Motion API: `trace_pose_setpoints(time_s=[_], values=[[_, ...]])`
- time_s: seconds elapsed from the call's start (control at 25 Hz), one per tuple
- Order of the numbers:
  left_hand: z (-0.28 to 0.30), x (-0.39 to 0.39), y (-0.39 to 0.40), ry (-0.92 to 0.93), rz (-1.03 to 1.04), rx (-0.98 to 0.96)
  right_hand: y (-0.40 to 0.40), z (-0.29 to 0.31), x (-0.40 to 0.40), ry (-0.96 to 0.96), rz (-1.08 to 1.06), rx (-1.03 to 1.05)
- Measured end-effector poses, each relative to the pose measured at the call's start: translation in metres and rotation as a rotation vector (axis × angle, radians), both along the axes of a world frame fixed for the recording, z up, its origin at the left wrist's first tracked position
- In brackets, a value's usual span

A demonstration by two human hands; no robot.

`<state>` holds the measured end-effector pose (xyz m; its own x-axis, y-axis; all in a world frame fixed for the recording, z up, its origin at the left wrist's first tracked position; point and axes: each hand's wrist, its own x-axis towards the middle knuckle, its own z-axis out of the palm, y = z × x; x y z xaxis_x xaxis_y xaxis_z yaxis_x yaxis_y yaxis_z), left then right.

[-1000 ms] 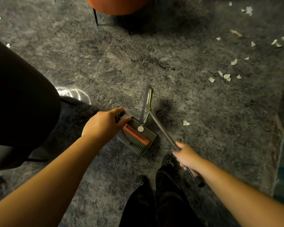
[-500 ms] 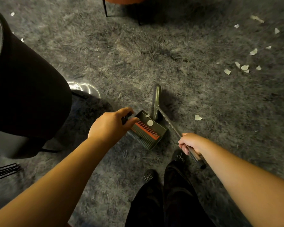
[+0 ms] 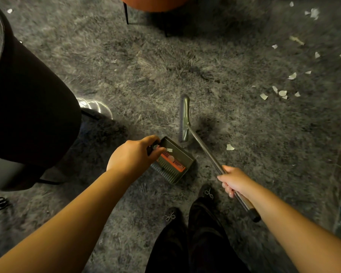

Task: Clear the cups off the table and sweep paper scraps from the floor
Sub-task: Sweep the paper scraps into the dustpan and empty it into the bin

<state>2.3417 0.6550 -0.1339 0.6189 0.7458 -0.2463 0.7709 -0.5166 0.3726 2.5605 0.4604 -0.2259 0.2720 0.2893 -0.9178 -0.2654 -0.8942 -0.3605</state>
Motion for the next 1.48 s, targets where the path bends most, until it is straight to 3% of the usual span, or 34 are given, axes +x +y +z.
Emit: trace_pose_setpoints(time_s=[0.28, 0.52, 0.72, 0.92, 1.08, 1.48], values=[[0.004, 0.007, -0.008, -0.004, -0.149, 0.016, -0.012, 0.024, 0.012, -0.093, -0.092, 0.041], [0.005, 0.089, -0.015, -0.017, -0.269, -0.031, -0.074, 0.033, 0.049, -0.162, -0.323, 0.026], [0.0, 0.16, -0.03, 0.044, -0.348, -0.05, -0.121, 0.028, 0.103, -0.205, -0.381, 0.01], [0.0, 0.219, -0.028, 0.064, -0.362, -0.066, -0.139, 0.004, 0.155, -0.269, -0.33, -0.075], [0.005, 0.258, -0.028, 0.039, -0.421, -0.009, -0.134, -0.024, 0.183, -0.215, -0.236, -0.126], [0.005, 0.273, -0.025, 0.054, -0.472, 0.018, -0.112, -0.023, 0.134, -0.026, -0.095, -0.069]])
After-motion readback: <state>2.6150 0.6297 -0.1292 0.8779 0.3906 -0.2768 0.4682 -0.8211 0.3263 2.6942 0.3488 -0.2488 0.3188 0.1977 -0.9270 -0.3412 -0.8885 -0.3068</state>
